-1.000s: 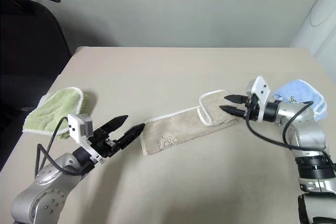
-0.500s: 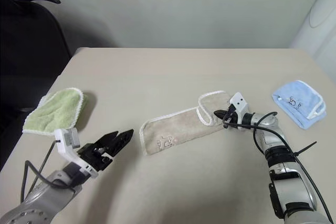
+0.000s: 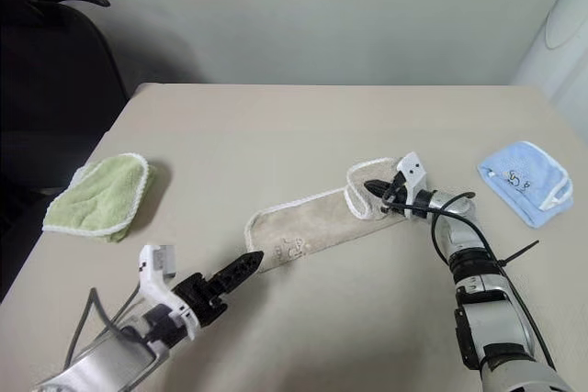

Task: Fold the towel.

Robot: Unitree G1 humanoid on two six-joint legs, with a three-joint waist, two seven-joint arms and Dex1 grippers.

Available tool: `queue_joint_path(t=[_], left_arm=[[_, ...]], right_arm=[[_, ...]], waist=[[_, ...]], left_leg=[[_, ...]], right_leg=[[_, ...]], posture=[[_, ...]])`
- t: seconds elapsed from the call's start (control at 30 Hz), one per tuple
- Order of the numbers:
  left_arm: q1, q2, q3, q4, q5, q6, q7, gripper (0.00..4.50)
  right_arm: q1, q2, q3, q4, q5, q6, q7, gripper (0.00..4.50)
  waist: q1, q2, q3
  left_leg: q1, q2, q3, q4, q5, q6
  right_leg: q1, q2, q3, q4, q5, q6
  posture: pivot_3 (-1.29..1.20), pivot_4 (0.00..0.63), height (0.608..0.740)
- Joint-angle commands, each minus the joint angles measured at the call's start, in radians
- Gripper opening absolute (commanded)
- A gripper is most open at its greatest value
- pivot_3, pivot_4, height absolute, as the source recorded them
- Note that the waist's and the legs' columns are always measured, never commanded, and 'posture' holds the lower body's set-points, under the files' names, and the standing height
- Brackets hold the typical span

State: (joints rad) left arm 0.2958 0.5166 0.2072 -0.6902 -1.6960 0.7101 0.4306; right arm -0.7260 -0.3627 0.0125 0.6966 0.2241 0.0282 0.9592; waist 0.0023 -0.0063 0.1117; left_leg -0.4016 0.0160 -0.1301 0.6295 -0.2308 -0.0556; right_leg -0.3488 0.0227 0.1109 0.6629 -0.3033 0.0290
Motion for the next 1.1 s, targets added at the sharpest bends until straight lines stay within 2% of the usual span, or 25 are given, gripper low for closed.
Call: queue_joint_path(t=[0.03,0.17,0.37,0.47,0.8,0.97,1.1], left_arm=[[-0.035,-0.004,-0.05,0.044,-0.039,-0.023,0.071,4.5],[-0.079,-0.012,-0.076,0.124,-0.05,-0.036,0.141,4.5],[-0.123,-0.037,-0.069,0.18,-0.001,-0.061,0.16,4.5],[-0.145,-0.049,-0.071,0.196,0.024,-0.061,0.161,3.85],[-0.145,-0.092,-0.044,0.176,0.077,-0.078,0.157,0.09],[-0.142,-0.108,-0.013,0.157,0.091,-0.098,0.135,0.04],[-0.142,-0.074,0.023,0.127,0.125,-0.1,0.08,0.04]], right_arm=[[-0.017,-0.004,-0.043,-0.07,0.036,-0.002,-0.006,0.07],[-0.026,-0.007,-0.067,-0.093,0.048,0.006,-0.023,0.07],[-0.018,-0.008,-0.076,-0.116,0.05,0.015,-0.033,0.07],[-0.005,-0.01,-0.079,-0.14,0.052,0.023,-0.036,0.0],[0.026,-0.021,-0.1,-0.21,0.069,0.054,-0.043,0.0],[0.031,-0.029,-0.113,-0.222,0.078,0.059,-0.048,0.0],[0.028,-0.042,-0.126,-0.222,0.085,0.062,-0.055,0.0]], waist=[[0.001,0.0,0.0],[0.004,0.001,0.0],[0.008,0.004,0.0],[0.009,0.004,0.0],[0.004,0.005,0.002],[0.001,0.007,0.003],[0.001,0.007,0.004]], left_leg=[[0.0,0.0,0.0,0.0,0.0,0.0],[0.002,0.0,0.0,0.0,0.0,-0.001],[0.005,0.0,-0.001,0.0,0.0,-0.001],[0.006,0.0,-0.001,-0.001,0.0,-0.001],[0.006,0.005,0.0,-0.001,-0.002,-0.005],[0.006,0.007,0.0,-0.001,-0.002,-0.006],[0.006,0.007,0.0,-0.002,-0.003,-0.005]], right_leg=[[0.0,0.0,0.0,0.0,0.0,0.0],[0.001,0.001,0.0,0.0,0.0,-0.001],[0.004,0.002,0.0,0.002,-0.001,-0.002],[0.005,0.003,-0.001,0.003,-0.001,-0.003],[0.003,0.008,0.0,0.002,-0.003,-0.006],[0.003,0.009,0.001,0.002,-0.003,-0.007],[0.003,0.01,0.001,0.002,-0.003,-0.007]], posture=[[0.0,0.15,0.74],[0.0,0.15,0.74],[0.0,0.15,0.74],[0.0,0.15,0.74],[0.0,0.15,0.74],[0.0,0.15,0.74],[0.0,0.15,0.74]])
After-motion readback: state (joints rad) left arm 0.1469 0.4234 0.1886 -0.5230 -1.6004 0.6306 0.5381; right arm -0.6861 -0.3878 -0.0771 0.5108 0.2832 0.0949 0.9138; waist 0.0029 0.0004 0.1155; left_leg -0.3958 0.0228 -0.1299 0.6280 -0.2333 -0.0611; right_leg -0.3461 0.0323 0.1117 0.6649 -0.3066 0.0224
